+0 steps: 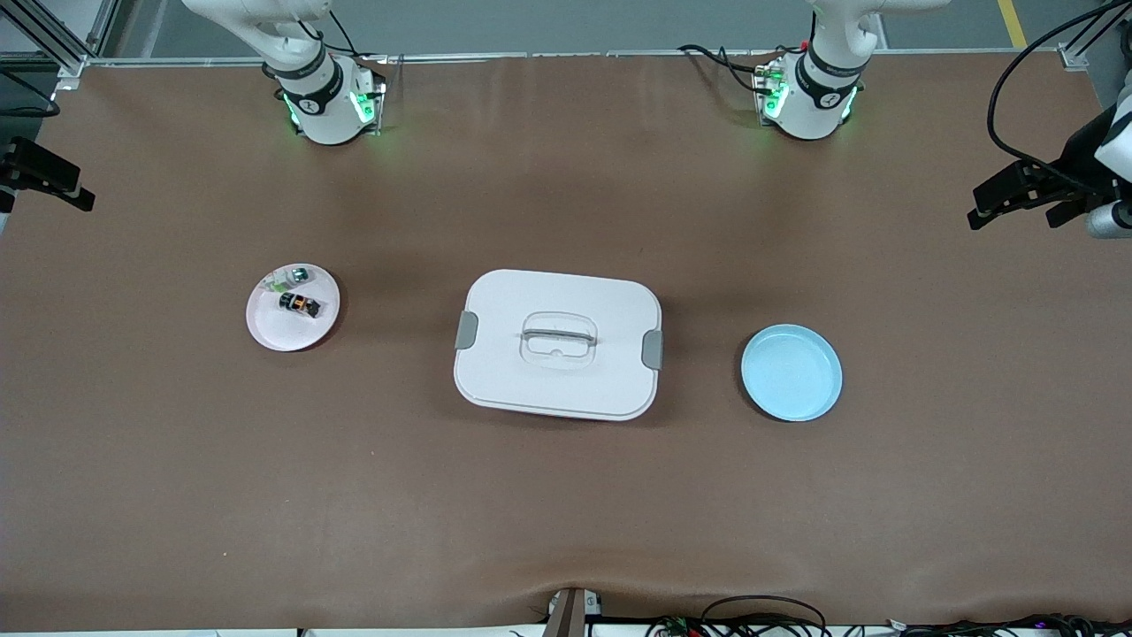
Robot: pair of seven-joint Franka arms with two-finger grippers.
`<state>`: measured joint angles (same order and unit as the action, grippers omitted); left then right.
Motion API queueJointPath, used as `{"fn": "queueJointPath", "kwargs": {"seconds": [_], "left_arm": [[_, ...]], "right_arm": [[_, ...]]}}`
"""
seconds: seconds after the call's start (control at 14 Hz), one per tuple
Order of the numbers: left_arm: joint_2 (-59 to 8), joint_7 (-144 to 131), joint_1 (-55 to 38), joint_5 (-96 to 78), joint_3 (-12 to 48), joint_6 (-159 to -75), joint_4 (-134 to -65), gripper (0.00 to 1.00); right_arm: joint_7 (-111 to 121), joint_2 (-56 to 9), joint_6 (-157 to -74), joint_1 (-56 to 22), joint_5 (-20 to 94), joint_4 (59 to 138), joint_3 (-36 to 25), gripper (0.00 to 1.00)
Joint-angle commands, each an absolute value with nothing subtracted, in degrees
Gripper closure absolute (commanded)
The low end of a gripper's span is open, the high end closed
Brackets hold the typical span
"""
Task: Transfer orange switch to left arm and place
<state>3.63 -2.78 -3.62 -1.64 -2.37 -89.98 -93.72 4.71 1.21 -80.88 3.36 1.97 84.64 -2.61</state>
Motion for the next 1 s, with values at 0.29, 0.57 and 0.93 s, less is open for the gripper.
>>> {"fn": "queueJointPath", "kwargs": {"seconds": [0.29,0.57,0.93], "left_arm": [[3.3,-3.3,-3.6,-1.0,-2.4,-89.0,-92.7,0.0],[3.0,-2.8,-3.7,-0.9,-2.4,-89.0,-92.5,0.0],[2.9,-2.5,-3.5,-1.0,-2.5,-89.0,-92.5,0.0]], "right_arm": [[4.0,1.3,-80.3,3.8,2.6,84.3,-2.6,0.0],[4.0,1.3,-80.3,3.6,2.5,84.4,-2.6,0.0],[4.0,1.2,-80.6,3.6,2.5,84.3,-2.6,0.0]]}}
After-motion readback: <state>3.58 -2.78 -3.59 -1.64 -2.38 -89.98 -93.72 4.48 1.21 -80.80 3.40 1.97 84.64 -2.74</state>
